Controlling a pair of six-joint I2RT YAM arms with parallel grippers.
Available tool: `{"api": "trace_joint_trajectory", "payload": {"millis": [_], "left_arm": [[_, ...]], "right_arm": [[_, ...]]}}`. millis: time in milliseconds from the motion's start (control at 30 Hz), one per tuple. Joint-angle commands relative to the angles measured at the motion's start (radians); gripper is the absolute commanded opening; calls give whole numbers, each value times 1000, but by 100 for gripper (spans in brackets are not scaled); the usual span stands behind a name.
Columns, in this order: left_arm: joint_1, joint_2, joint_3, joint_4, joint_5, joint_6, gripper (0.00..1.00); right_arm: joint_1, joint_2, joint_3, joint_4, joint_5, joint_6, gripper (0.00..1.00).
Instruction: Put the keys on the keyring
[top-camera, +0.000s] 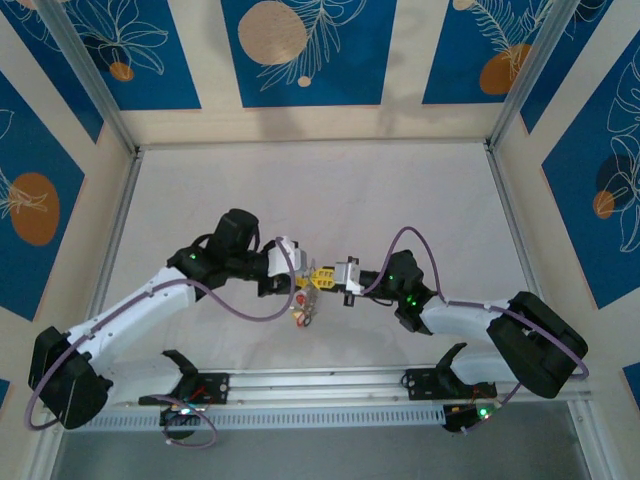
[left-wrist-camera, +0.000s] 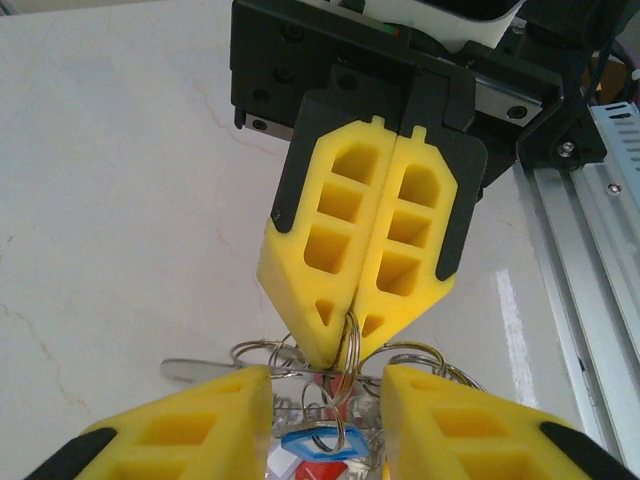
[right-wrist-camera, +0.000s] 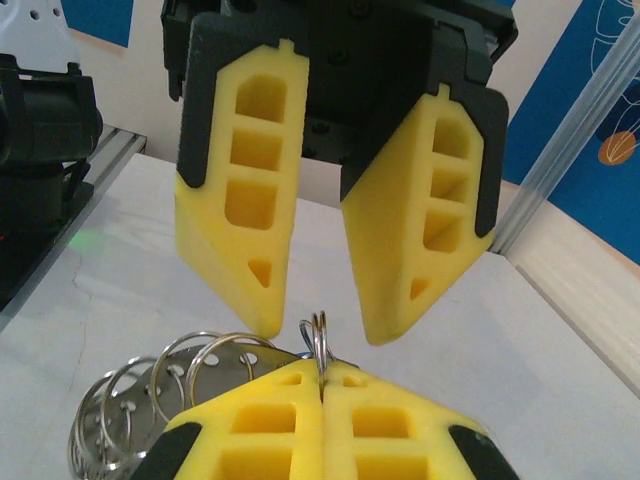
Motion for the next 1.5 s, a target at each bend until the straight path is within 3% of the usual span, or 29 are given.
{"api": "trace_joint_trajectory", "payload": {"millis": [0,167,267,333,400,567,733,1033,1233,1367,1467], "left_arm": [[8,14,3,16,48,3,27],[9,18,3,-8,-14,28,10],[6,-3,-7,-11,-51,46,7],[-1,-16,-7,-21,-91,65,0],[-19,-22,6,-50,-145,90,0],[-96,-1,68,-142,-306,164,0],[-156,52,149,-233,-417,199,0],[-179,71,194,-239,-387,176,0],[-180,55,173,-215,-357,167,1],[-172,20,122,-177,-365,173,17],[-153,1,91,-166,-349,168,16]], "right_arm": [[0,6,36,61,-15,9,0],[0,12,38,70,-24,7,0],[2,6,32,70,-19,5,0],[2,0,27,57,-11,-1,0],[5,-10,31,12,-1,-21,0],[28,-43,63,-169,78,-100,16],[30,-45,73,-200,108,-91,19],[38,-2,97,-204,110,-60,18],[39,3,103,-204,103,-46,0],[25,-4,68,-126,79,-9,0],[3,-15,31,-31,51,38,0]]}}
